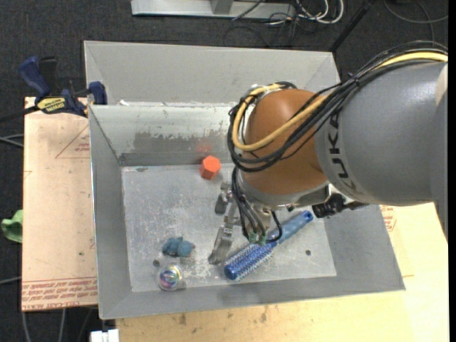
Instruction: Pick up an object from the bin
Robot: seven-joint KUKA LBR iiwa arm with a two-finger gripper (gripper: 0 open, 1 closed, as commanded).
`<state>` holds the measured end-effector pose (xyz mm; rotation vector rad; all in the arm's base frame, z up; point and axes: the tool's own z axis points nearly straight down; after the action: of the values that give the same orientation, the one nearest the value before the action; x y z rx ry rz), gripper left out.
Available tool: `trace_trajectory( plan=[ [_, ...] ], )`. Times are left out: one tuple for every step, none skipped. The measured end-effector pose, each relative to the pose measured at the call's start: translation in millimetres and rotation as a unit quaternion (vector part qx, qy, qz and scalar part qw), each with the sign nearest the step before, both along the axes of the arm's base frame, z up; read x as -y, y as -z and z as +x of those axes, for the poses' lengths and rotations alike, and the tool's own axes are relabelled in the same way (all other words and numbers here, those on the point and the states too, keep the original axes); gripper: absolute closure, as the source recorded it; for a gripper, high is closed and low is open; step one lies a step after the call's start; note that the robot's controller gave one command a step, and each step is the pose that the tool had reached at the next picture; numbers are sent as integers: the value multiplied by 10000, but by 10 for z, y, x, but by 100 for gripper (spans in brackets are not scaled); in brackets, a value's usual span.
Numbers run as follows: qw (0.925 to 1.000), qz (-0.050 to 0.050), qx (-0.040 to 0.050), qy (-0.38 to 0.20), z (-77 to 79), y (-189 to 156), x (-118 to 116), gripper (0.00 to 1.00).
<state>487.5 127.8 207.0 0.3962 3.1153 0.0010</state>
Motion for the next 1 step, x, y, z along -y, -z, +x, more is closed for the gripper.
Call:
trace_trajectory(
  plan=[
    [10000, 0, 0, 0, 0, 0, 0, 100]
  ],
)
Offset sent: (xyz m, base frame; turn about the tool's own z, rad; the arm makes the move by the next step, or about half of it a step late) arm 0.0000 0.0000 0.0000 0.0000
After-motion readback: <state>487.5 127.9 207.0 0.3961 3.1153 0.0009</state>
